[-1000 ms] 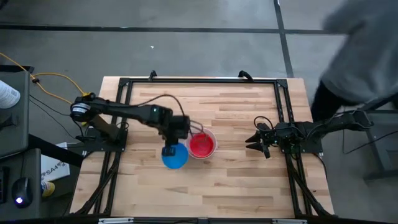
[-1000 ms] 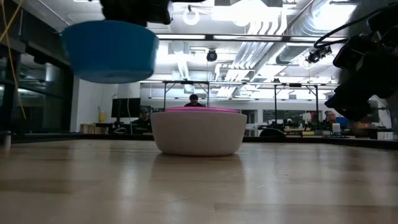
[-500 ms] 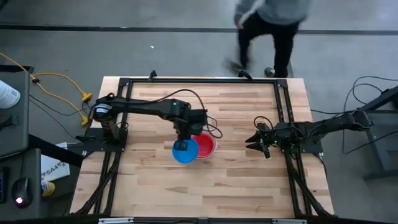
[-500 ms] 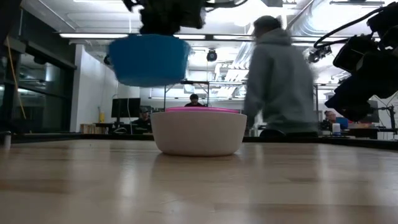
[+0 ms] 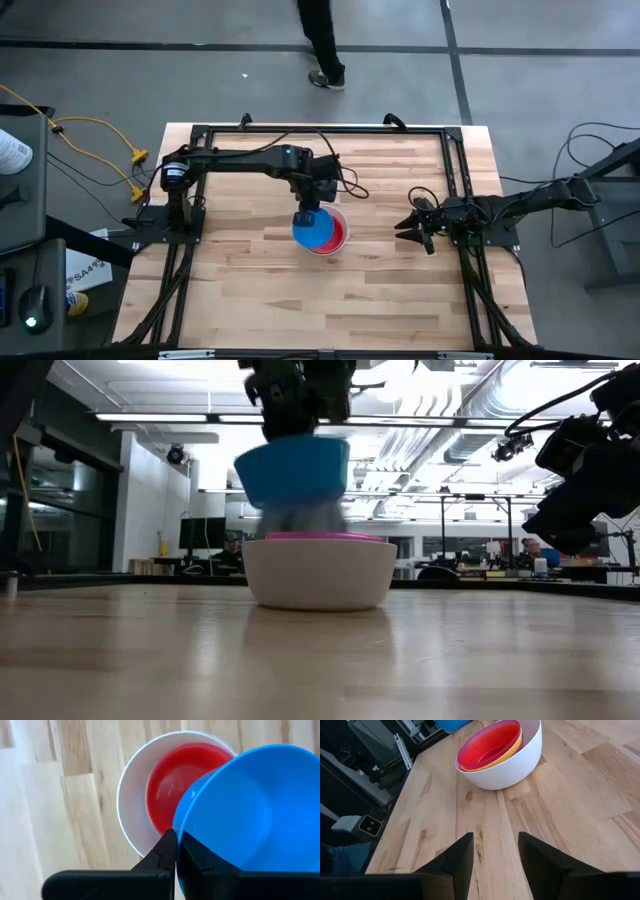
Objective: Nest bowls inside each other
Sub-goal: Stack the blue bowl on the red bowl
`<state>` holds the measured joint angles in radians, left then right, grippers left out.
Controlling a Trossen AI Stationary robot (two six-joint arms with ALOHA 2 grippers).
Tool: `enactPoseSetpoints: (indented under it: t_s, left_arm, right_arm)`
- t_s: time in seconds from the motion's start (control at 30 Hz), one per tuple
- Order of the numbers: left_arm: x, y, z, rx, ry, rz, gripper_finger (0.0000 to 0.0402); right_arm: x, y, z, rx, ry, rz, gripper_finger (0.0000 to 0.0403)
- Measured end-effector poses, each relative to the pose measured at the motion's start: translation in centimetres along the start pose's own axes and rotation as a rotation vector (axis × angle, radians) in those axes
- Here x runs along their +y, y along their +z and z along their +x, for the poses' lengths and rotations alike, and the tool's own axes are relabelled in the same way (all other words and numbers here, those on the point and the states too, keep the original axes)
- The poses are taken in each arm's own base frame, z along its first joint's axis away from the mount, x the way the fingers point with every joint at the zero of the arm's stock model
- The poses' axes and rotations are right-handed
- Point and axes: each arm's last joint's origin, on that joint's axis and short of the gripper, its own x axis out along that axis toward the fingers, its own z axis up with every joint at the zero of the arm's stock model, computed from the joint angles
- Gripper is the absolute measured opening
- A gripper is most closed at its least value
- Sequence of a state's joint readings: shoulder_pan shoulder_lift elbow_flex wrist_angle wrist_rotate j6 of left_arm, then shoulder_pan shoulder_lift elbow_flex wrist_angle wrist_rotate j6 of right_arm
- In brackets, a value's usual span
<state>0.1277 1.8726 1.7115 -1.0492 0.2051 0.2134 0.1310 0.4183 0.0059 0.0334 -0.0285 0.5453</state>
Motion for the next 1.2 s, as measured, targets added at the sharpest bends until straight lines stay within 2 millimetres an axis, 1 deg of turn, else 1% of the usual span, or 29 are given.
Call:
enactPoseSetpoints:
  t_s: [0.07,0.17,0.23,0.33,0.6,0.83,1.03,1.1,1.2]
  left_arm:
    - [0.5,-0.1,0.4,0.011,-0.009,-0.006,0.0000]
    - [0.7,0.2,1.0,-0.003,-0.017,0.015,0.0000]
    - [0.7,0.0,1.2,0.019,-0.023,0.014,0.0000]
    - [0.7,0.3,1.2,-0.007,-0.020,0.039,0.0000]
    - [1.2,0.1,1.1,-0.007,-0.018,0.025,0.0000]
    - [1.1,0.3,1.1,-0.027,-0.029,0.034,0.0000]
    - [1.7,0.7,3.4,-0.021,-0.059,0.032,0.0000]
    - [1.7,0.5,3.9,0.009,-0.065,0.024,0.0000]
    - [1.8,0.7,4.2,-0.003,-0.067,0.027,0.0000]
  right_arm:
    - [0.0,0.0,0.0,0.000,0.000,0.000,0.0148]
    - [0.0,0.0,0.0,0.000,0.000,0.000,0.0148]
    - [0.0,0.0,0.0,0.000,0.000,0.000,0.0148]
    - [0.0,0.0,0.0,0.002,-0.002,0.000,0.0148]
    - [0.0,0.0,0.0,0.001,-0.001,0.000,0.0148]
    - [0.0,0.0,0.0,0.001,-0.001,0.000,0.0148]
    - [0.0,0.0,0.0,0.002,-0.001,0.000,0.0148]
    - [0.0,0.0,0.0,-0.001,0.000,0.000,0.0148]
    - [0.0,0.0,0.0,0.002,-0.001,0.000,0.0148]
